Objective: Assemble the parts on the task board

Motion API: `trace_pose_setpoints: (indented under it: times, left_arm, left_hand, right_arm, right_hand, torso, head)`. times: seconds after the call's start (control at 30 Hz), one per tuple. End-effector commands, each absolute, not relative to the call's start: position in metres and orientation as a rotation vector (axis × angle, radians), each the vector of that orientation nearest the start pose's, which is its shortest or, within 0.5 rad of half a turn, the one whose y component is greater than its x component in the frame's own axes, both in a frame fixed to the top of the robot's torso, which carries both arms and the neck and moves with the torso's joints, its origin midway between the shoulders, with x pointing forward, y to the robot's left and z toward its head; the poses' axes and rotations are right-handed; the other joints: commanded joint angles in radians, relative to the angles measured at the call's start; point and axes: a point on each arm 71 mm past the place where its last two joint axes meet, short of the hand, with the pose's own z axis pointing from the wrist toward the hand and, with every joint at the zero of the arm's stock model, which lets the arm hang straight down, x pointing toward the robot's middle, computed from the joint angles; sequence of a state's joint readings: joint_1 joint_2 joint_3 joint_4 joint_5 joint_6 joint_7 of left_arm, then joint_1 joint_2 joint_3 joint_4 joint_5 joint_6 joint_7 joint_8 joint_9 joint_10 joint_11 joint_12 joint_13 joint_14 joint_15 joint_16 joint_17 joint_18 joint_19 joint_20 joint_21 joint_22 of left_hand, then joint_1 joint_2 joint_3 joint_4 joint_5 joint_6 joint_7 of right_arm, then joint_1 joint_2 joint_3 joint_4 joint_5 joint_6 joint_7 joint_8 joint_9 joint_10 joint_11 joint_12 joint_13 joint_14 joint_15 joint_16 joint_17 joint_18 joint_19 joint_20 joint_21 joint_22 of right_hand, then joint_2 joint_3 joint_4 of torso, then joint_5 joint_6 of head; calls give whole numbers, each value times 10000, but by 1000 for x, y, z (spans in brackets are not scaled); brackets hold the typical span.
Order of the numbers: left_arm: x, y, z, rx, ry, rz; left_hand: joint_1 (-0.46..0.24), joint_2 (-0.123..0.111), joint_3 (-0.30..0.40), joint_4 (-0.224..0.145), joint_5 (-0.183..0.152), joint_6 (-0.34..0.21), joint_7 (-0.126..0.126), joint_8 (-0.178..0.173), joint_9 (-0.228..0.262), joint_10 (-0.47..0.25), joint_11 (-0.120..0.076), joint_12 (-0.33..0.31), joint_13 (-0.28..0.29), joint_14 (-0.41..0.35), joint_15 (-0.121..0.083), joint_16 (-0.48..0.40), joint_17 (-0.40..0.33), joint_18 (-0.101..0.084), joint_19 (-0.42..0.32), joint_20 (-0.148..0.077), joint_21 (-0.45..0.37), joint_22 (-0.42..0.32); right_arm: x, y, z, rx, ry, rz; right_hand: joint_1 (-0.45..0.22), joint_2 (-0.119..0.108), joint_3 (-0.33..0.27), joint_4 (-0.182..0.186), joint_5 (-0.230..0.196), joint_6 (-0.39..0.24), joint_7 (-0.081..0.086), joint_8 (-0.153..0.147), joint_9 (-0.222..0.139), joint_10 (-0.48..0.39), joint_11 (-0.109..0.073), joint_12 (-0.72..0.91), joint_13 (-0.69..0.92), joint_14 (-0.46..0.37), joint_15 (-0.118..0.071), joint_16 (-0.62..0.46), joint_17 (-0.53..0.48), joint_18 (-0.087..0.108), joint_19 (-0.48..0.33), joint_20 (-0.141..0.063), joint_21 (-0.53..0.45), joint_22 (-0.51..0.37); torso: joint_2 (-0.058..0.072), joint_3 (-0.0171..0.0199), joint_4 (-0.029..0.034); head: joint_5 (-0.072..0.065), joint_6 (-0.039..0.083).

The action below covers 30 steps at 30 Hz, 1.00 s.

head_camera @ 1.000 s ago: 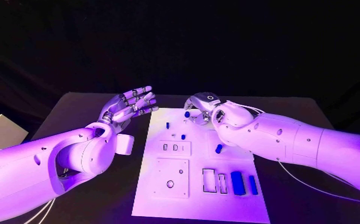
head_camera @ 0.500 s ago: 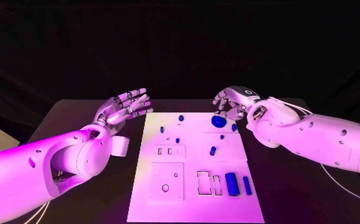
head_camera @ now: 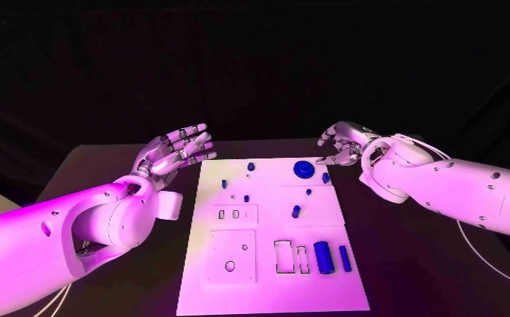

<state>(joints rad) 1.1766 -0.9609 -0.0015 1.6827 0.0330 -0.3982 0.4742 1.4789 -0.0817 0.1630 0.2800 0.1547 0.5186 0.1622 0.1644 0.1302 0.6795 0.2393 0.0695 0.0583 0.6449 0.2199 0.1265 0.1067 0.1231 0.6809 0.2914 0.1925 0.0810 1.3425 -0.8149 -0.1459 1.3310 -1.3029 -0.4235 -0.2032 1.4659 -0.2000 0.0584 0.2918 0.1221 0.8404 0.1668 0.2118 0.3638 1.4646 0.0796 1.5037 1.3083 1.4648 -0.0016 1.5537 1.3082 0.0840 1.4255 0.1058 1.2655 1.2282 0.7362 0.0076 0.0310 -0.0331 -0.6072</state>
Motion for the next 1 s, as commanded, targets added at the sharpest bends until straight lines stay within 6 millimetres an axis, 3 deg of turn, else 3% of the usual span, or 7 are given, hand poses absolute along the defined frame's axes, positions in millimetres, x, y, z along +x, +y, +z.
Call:
trace_pose_setpoints:
  times: [0.03, 0.17, 0.33, 1.0]
  left_arm:
    - [462, 224, -157, -11204, 12857, -16032]
    - [463, 223, -158, -11246, 12889, -16072]
    - [464, 222, -158, -11324, 12914, -16140]
    - [465, 224, -159, -11355, 12954, -16089]
  left_hand:
    - [-9, 68, 29, 19, -53, 2, 1080, 30, -15, -45, 8, -56, -13, -97, 13, -75, -20, 192, 36, -6, 1, -13]
    - [-15, 64, 27, 22, -53, 4, 1081, 30, -14, -43, 8, -59, -13, -140, 15, -88, -28, 190, 32, -6, -2, -15]
    - [-22, 65, 26, 26, -51, -3, 1081, 28, -17, -47, 6, -64, -14, -183, 19, -105, -37, 186, 24, -5, -8, -20]
    - [-28, 64, 28, 26, -48, -26, 1079, 20, -23, -76, 5, -78, -17, -323, 26, -151, -63, 177, 5, -5, -21, -30]
  right_arm:
    - [537, -257, -168, 1409, 16932, 4116]
    - [540, -254, -177, 1431, 17175, 4018]
    - [540, -251, -188, 1470, 17391, 4000]
    - [539, -235, -194, 1514, 17286, 4460]
  right_hand:
    - [-164, 65, -120, -1, 42, -111, 18, 100, 23, 624, 50, 264, 2108, 940, 96, 31, 2048, -93, 48, 12, 50, 73]
    - [-164, 127, -115, -14, 139, -97, 17, 179, 46, 823, 55, 458, 2349, 968, 104, 67, 2188, -120, 101, 25, 180, 230]
    - [-156, 168, -98, -20, 249, -58, 8, 252, 68, 927, 49, 554, 2472, 976, 103, 78, 2228, -131, 124, 29, 240, 304]
    - [-292, 298, -48, -18, 609, 60, -28, 407, 104, 1062, 22, 671, 2625, 1044, 87, 155, 2552, -225, 312, 20, 653, 778]
  torso:
    - [39, 31, 31]
    - [47, 22, 75]
    - [68, 6, 125]
    - [83, 11, 124]
  head:
    - [-30, 12]
    - [-9, 11]
    - [-83, -37]
    - [-78, -93]
